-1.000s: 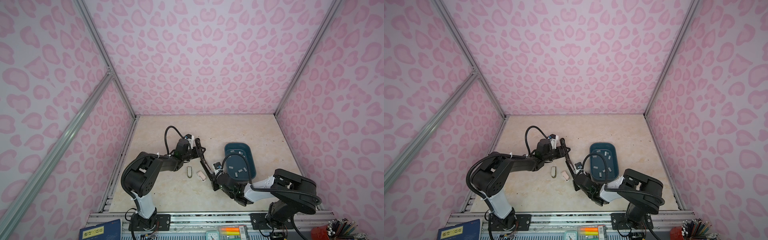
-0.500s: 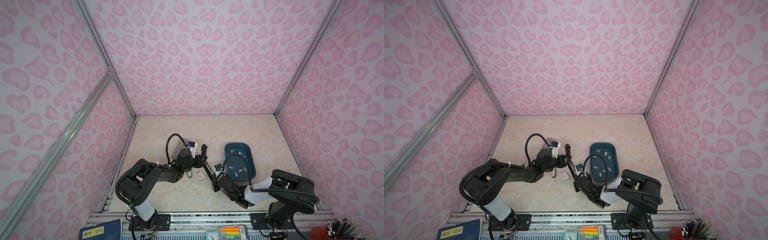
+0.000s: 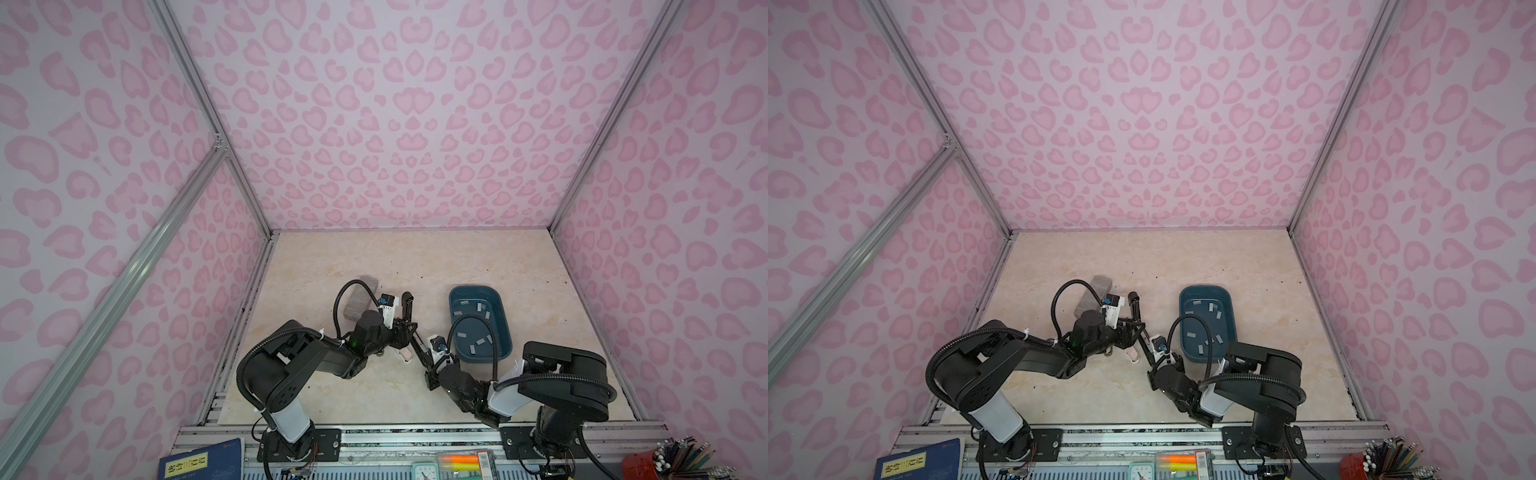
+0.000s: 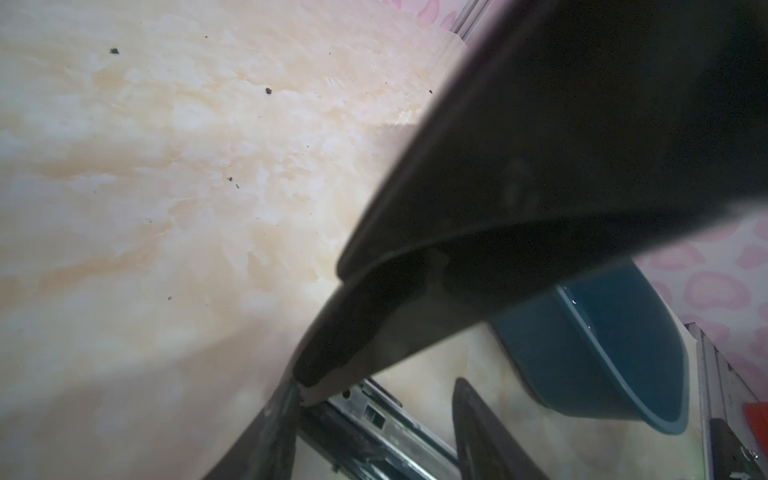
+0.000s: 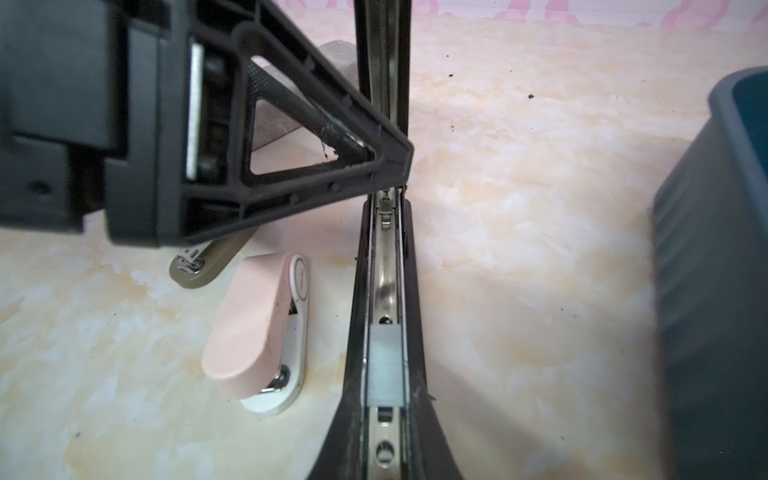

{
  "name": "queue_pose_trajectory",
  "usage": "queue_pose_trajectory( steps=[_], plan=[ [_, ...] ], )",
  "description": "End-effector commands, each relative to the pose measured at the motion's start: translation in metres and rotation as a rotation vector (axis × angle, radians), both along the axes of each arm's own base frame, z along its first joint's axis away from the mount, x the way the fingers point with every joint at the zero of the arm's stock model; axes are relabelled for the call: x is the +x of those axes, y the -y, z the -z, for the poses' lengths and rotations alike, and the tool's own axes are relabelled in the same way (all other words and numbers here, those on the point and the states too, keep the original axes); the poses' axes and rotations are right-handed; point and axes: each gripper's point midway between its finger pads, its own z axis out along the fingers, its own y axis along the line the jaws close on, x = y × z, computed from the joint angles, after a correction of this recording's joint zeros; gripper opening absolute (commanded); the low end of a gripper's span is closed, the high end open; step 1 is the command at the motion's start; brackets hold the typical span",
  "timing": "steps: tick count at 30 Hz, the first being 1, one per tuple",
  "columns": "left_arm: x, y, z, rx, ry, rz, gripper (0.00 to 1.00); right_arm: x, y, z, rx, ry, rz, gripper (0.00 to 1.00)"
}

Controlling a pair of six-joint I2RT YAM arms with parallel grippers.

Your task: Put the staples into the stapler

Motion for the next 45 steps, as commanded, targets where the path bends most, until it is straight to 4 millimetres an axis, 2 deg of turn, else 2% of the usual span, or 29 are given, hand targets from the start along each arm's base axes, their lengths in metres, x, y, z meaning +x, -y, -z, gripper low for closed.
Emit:
queue_pose_trajectory(
  steps=[1, 5, 11, 15, 17, 22, 25, 30, 33, 39, 45],
  plan=[
    [0.001, 0.006, -0.016, -0.013, 0.113, 0.025, 0.61, 0.004, -0.004, -0.013, 0.046, 0.049, 0.012, 0.0],
    [-0.008, 0.012, -0.017, 0.002, 0.157, 0.07, 0.61, 0.003, -0.004, -0.013, 0.053, 0.064, 0.02, 0.0],
    [-0.004, -0.001, -0.017, 0.025, 0.173, -0.001, 0.61, 0.003, -0.003, -0.014, 0.066, 0.073, 0.022, 0.01],
    [0.005, -0.017, -0.02, 0.047, 0.183, -0.096, 0.69, 0.003, -0.002, -0.014, 0.064, 0.074, 0.023, 0.01],
    [0.008, -0.021, -0.027, 0.049, 0.203, -0.114, 0.77, 0.003, -0.002, -0.013, 0.063, 0.072, 0.023, 0.01],
    [0.011, -0.007, -0.05, 0.036, 0.265, -0.039, 0.87, 0.003, -0.003, -0.014, 0.066, 0.072, 0.022, 0.01],
    [0.017, 0.002, -0.062, 0.036, 0.298, -0.003, 0.87, 0.003, -0.003, -0.013, 0.063, 0.071, 0.022, 0.01],
    [0.029, 0.01, -0.071, 0.015, 0.307, 0.045, 0.85, 0.003, -0.002, -0.013, 0.065, 0.071, 0.024, 0.01],
    [0.02, 0.017, -0.076, -0.004, 0.325, 0.128, 0.8, 0.003, -0.003, -0.014, 0.068, 0.072, 0.023, 0.01],
    [-0.021, 0.031, -0.071, -0.031, 0.351, 0.348, 0.76, 0.003, -0.003, -0.013, 0.069, 0.072, 0.024, 0.02],
    [-0.026, 0.025, -0.057, -0.001, 0.334, 0.341, 0.75, 0.003, -0.002, -0.013, 0.073, 0.073, 0.026, 0.02]
  ],
)
